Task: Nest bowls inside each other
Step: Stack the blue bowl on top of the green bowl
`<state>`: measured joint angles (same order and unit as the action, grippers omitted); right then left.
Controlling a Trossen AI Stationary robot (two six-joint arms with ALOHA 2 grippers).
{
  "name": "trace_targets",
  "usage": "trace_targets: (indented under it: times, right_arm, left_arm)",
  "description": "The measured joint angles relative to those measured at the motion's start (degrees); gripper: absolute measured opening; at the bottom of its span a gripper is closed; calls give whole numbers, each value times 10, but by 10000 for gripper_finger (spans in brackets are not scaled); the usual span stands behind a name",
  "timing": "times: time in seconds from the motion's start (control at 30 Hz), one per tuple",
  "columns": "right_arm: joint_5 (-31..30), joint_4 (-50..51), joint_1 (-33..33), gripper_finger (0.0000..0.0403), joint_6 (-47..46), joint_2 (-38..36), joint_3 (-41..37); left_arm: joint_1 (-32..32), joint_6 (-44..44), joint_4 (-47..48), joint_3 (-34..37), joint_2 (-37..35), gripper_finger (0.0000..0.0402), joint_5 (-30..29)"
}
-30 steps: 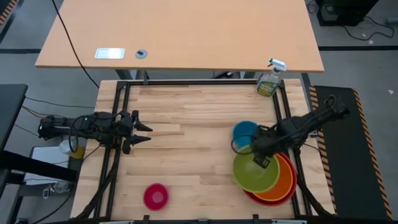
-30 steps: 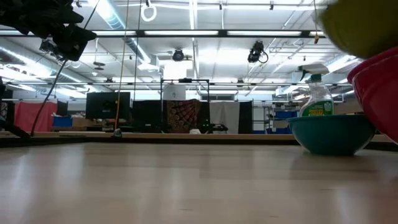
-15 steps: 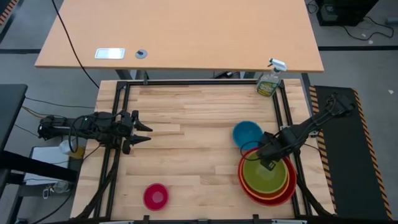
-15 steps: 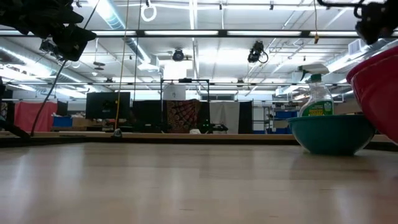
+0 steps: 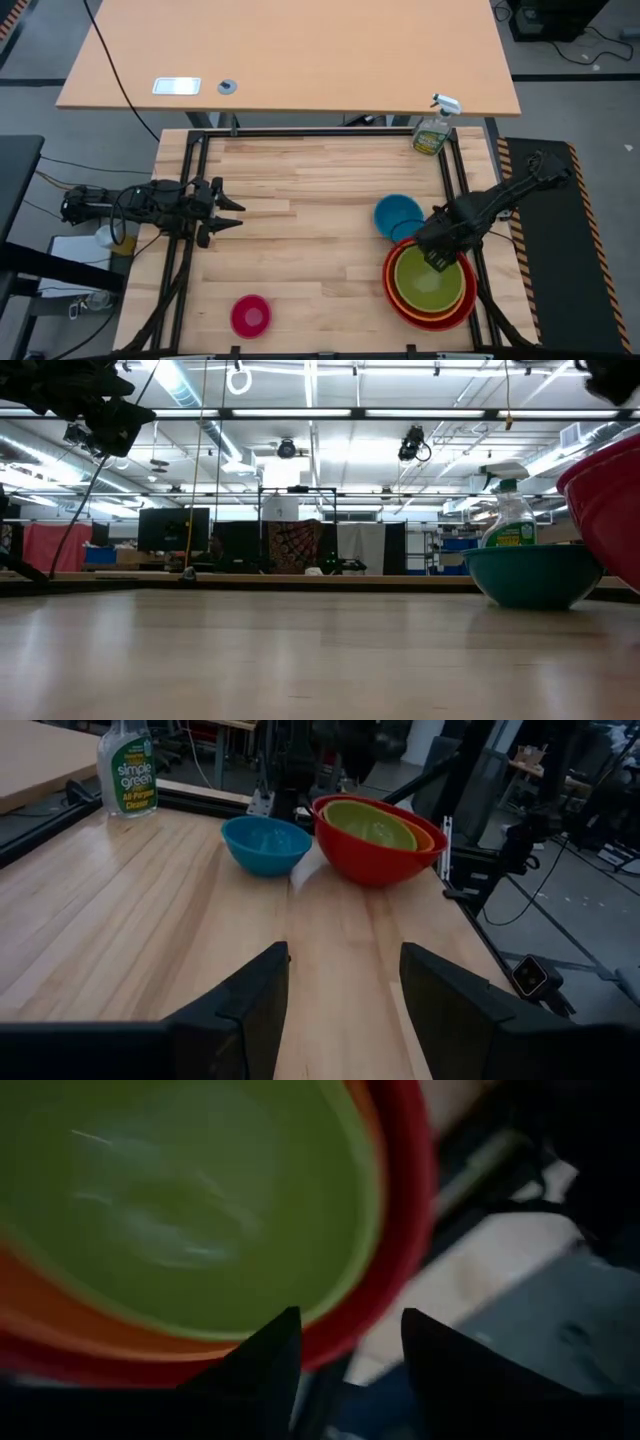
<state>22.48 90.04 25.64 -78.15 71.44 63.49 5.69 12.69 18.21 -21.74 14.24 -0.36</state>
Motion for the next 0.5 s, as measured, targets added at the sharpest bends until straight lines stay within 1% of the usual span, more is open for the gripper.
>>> trace_targets:
  times: [0.03, 0.1, 0.2, 0.27, 0.33, 0.4, 0.5]
  right_arm:
    - [-13, -3, -4, 182, -7, -2, 18]
    - [-60, -6, -13, 182, -28, -3, 59]
    - [-162, -13, -26, 177, -53, 2, 112]
    - [-233, -28, -33, 176, -40, 13, 135]
    - [-290, -48, -44, 175, -1, 32, 146]
    - [-319, -62, -62, 175, 40, 60, 150]
    - [-335, -77, -101, 175, 104, 114, 153]
  left_arm:
    - [0, 0, -1, 0, 0, 194, 0]
    - [0, 0, -1, 0, 0, 194, 0]
    - [0, 0, -1, 0, 0, 194, 0]
    - [0, 0, -2, 0, 0, 194, 0]
    - [0, 0, -3, 0, 0, 194, 0]
    - [0, 0, -4, 0, 0, 194, 0]
    - [0, 0, -4, 0, 0, 194, 0]
